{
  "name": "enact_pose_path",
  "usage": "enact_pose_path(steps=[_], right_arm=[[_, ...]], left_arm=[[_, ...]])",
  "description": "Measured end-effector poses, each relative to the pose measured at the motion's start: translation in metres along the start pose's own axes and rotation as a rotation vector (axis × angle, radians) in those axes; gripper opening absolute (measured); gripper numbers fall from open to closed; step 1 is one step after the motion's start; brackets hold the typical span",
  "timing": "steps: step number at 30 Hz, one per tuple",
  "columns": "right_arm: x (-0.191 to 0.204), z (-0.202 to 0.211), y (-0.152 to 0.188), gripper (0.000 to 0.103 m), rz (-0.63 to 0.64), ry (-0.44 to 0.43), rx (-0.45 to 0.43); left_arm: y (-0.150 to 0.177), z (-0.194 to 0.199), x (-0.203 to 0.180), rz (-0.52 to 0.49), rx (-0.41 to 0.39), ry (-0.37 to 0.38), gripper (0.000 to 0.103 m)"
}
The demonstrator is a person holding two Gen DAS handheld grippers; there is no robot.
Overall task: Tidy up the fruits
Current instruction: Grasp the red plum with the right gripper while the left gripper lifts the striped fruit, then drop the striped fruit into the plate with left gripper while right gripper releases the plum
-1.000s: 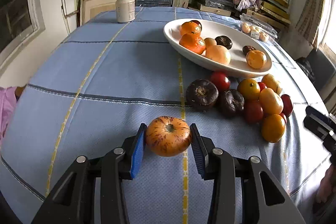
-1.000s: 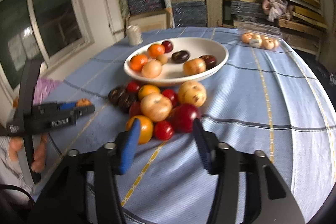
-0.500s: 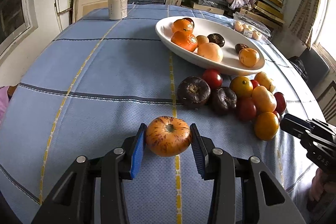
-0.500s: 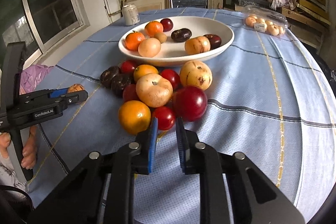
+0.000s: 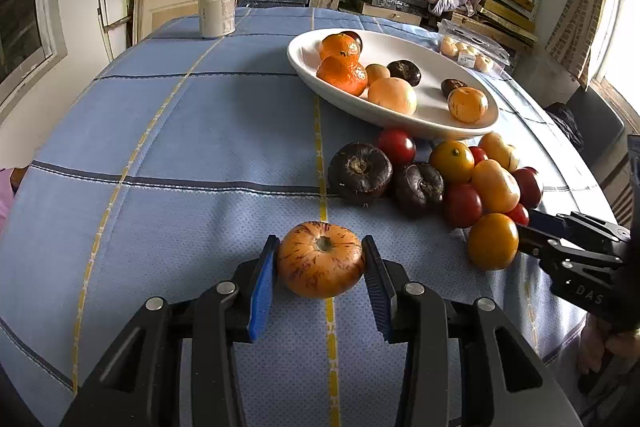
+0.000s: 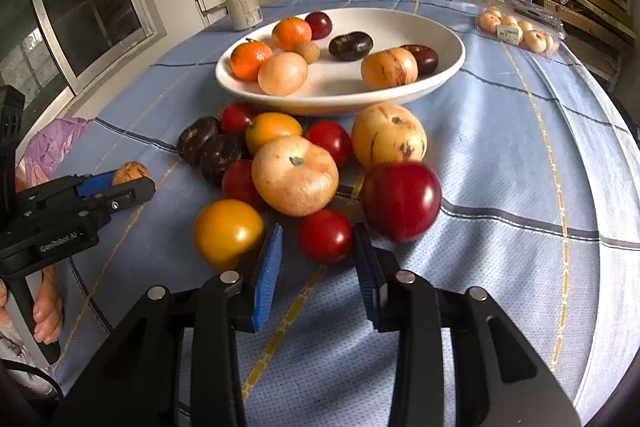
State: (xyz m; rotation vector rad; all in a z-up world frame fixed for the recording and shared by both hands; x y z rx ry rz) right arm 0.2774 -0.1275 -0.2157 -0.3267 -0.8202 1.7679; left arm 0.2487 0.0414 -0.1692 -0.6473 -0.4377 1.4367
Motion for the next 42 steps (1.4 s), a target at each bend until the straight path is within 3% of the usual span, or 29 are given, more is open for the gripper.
enact_pose_path(steps=[3,13,20,29,35,42], right_arm=[[-0.003,0.002,0.001,0.027,-0.017,-0.004,-0.006],[-0.002,0.024,0.004,0.026,-0.045,-0.033,-0.061],[-0.006,0.049,-0.002,0.026,-0.069,-0.035,-0.135],[-0.026,0.099,-0.114,0.026,-0.040,0.012,-0.319],[-0.050,0.058,-0.168,0.026,-0.087,0.015,-0.297],[-0.064,-0.015,-0.172,0.026,-0.112,0.019,-0.173]], left_arm=[[0.001,-0.001,0.000,-0.003,0.005,0.001,0.042],[0.001,-0.004,-0.002,0.000,0.008,0.018,0.042],[-0.011,0.009,-0.006,-0.022,-0.035,-0.005,0.042],[-0.119,0.023,-0.043,-0.110,-0.169,-0.023,0.042],[-0.169,-0.023,-0.059,-0.104,-0.131,-0.011,0.042],[-0.170,-0.085,-0.060,-0.070,-0.036,-0.004,0.042]])
Point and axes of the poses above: each gripper's, at about its wrist camera, not at the fingertips, and z roughly against the way its jaws point, x to its left, y to its underside, the point moved 10 cm from there along -z, roughly the way its jaws point
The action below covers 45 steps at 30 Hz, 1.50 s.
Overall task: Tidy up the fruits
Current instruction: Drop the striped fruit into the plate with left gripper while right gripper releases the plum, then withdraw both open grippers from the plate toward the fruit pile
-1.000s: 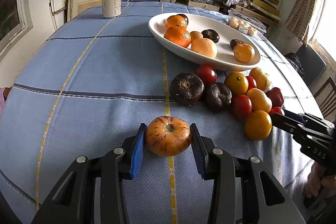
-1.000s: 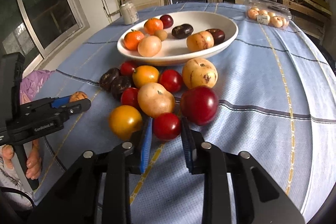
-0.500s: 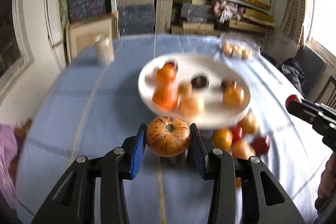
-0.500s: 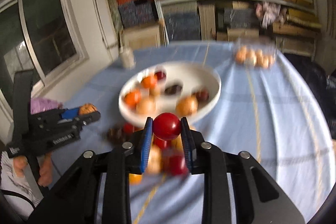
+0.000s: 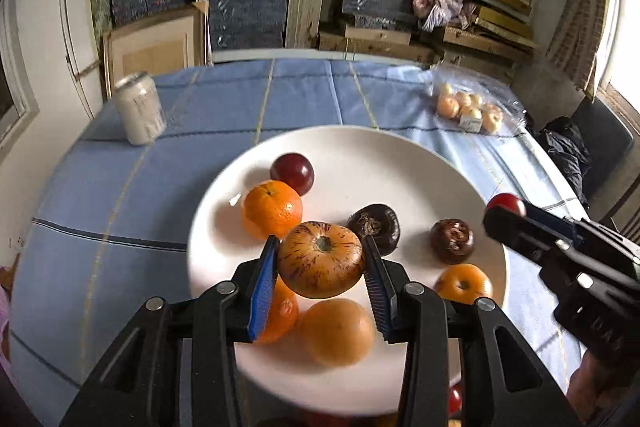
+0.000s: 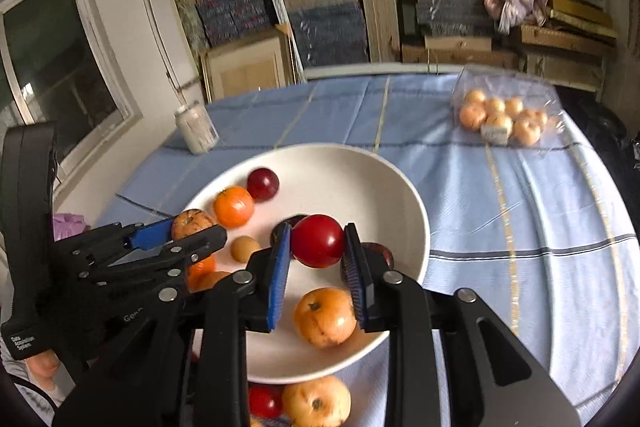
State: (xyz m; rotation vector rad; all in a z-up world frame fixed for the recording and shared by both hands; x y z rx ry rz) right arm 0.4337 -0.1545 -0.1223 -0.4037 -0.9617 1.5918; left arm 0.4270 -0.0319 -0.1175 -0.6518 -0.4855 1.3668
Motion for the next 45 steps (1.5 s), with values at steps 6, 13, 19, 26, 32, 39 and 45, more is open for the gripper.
enact_pose_path(steps=[6,13,19,26,32,39,45], right_arm=[[-0.002,-0.028,0.011,0.027,0.011,-0.002,0.048],[-0.001,0.063,-0.030,0.064,-0.030,-0.042,-0.213],[0.013,0.165,-0.022,0.095,0.020,-0.037,-0.477],[-0.007,0.145,0.078,0.097,0.001,0.030,-0.367],[0.012,0.133,0.114,0.097,0.070,0.017,-0.291],[0.013,0.130,0.117,0.098,0.070,0.034,-0.274],[0.007,0.126,0.117,0.098,0.055,0.034,-0.257]], left_arm=[[0.003,-0.016,0.002,-0.008,0.017,-0.011,0.042],[-0.011,0.022,0.013,-0.015,-0.077,-0.080,0.073],[0.004,0.090,0.045,0.065,-0.153,-0.101,0.096],[0.095,0.117,0.066,0.114,-0.128,-0.129,0.096],[0.144,0.101,0.062,0.094,-0.040,-0.142,0.096],[0.132,0.091,0.054,-0.035,-0.059,-0.245,0.096],[0.115,0.076,0.051,-0.019,-0.038,-0.211,0.096]])
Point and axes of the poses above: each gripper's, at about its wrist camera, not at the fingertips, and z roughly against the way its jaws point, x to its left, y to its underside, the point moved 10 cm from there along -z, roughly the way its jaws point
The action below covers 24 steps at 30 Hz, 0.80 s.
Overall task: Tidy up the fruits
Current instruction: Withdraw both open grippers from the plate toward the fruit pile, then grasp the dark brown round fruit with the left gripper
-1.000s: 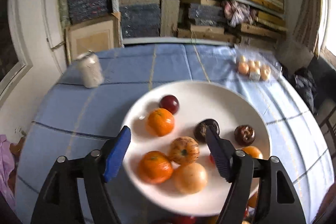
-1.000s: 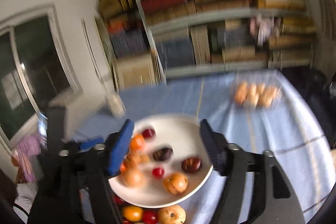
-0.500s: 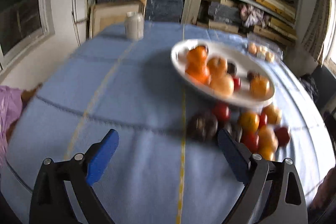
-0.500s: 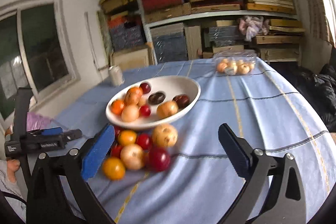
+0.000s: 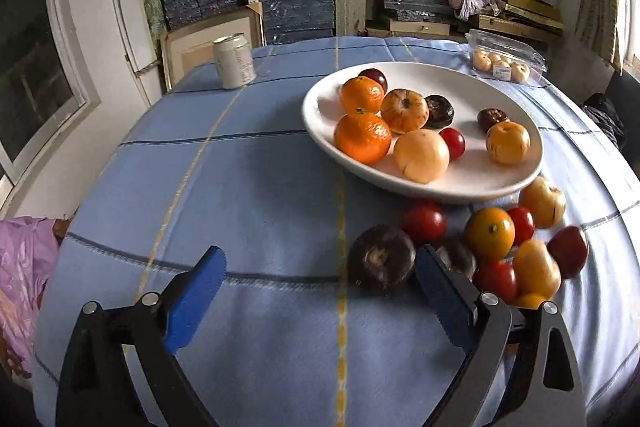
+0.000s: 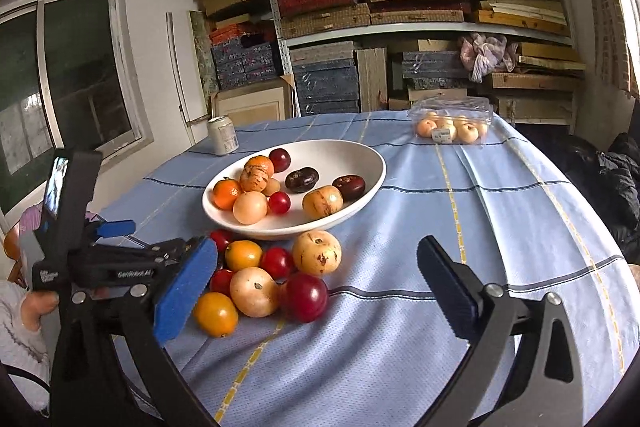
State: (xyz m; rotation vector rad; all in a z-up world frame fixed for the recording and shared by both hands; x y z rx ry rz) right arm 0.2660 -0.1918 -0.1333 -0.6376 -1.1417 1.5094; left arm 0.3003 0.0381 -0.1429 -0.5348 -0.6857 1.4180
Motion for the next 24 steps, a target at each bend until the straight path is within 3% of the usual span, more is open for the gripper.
enact_pose_path(steps=[13,22,24], right_arm=[[0.002,-0.002,0.002,0.098,0.005,-0.004,0.017],[0.001,-0.003,0.002,0.098,0.001,-0.002,0.019],[0.001,-0.002,0.002,0.098,0.002,-0.003,0.018]], left_arm=[[-0.001,-0.027,-0.004,0.016,0.047,0.028,0.099],[0.020,-0.015,0.033,0.025,0.054,-0.078,0.099],[0.027,-0.018,0.040,0.051,0.082,-0.055,0.099]])
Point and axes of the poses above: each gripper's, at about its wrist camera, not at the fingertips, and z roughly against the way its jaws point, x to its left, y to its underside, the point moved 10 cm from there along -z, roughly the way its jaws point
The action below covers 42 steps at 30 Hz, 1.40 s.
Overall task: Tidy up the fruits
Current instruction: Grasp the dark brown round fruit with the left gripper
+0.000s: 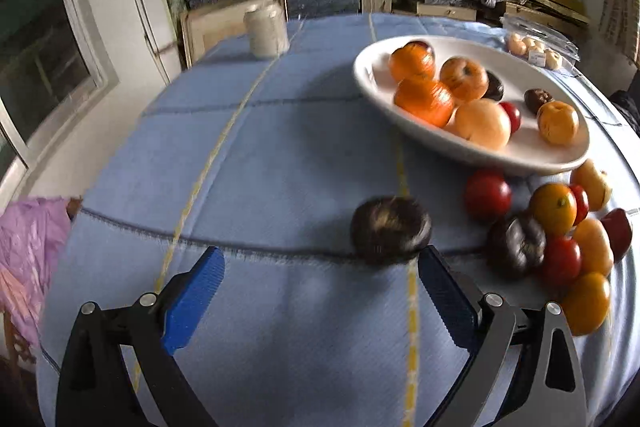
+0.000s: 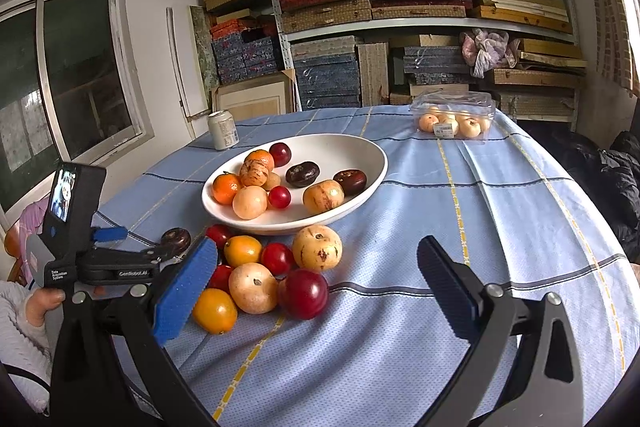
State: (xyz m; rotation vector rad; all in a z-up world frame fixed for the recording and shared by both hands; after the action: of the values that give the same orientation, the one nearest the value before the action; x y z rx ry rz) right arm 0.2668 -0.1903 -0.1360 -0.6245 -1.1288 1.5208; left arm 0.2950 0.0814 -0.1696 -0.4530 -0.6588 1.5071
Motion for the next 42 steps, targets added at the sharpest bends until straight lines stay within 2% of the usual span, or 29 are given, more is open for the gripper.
enact_pose_path(steps=[3,12,19,25,30,32,34,38,42], right_arm=[[0.000,0.001,-0.001,0.098,0.002,-0.002,-0.002],[0.003,0.002,0.000,0.098,0.007,-0.009,0.000],[0.005,0.002,0.001,0.098,0.010,-0.009,0.003],[0.006,0.001,0.002,0.098,0.013,-0.012,0.008],[0.009,-0.001,0.007,0.098,0.029,-0.018,0.021],[0.010,-0.002,0.007,0.098,0.034,-0.018,0.023],[0.009,-0.002,0.008,0.098,0.034,-0.017,0.027],[0.011,-0.003,0.009,0.098,0.034,-0.022,0.035],[0.018,-0.004,0.012,0.098,0.056,-0.048,0.053]], left_arm=[[-0.004,0.001,0.002,0.038,-0.004,0.041,0.099],[-0.016,-0.006,-0.023,-0.023,-0.024,0.090,0.098],[-0.017,-0.015,-0.018,0.035,0.008,0.135,0.085],[-0.016,-0.019,-0.023,0.018,0.020,0.146,0.077],[-0.015,-0.018,-0.027,0.004,0.018,0.170,0.060],[-0.014,-0.017,-0.031,-0.012,0.013,0.183,0.050],[-0.014,-0.016,-0.034,-0.019,0.011,0.193,0.046],[-0.014,-0.015,-0.033,-0.012,0.010,0.199,0.045],[-0.010,-0.003,-0.022,-0.001,-0.020,0.147,0.045]])
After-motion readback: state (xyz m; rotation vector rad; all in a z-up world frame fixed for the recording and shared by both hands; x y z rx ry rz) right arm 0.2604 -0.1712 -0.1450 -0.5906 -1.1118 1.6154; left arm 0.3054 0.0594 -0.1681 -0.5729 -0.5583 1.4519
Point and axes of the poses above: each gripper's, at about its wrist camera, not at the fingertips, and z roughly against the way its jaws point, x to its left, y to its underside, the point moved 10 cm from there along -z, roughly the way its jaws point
